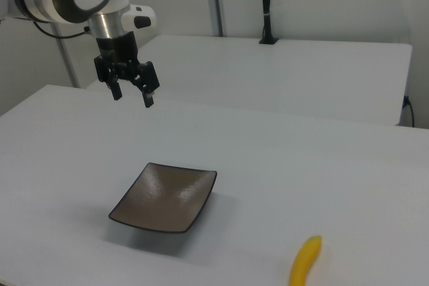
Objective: Bananas placed on a ceramic plate
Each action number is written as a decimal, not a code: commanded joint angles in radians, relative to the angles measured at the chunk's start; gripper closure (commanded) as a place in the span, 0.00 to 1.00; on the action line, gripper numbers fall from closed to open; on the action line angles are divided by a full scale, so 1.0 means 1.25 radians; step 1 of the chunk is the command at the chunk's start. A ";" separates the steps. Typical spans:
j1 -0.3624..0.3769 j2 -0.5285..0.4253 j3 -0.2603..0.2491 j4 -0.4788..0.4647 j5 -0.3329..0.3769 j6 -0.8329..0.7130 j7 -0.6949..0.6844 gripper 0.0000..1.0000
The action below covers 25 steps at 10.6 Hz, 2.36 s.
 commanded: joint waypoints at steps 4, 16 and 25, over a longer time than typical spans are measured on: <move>0.002 -0.040 -0.009 -0.060 0.003 0.031 -0.044 0.00; -0.044 -0.031 -0.111 -0.096 -0.133 0.037 -0.268 0.00; -0.142 0.075 -0.279 -0.182 -0.136 0.317 -0.485 0.00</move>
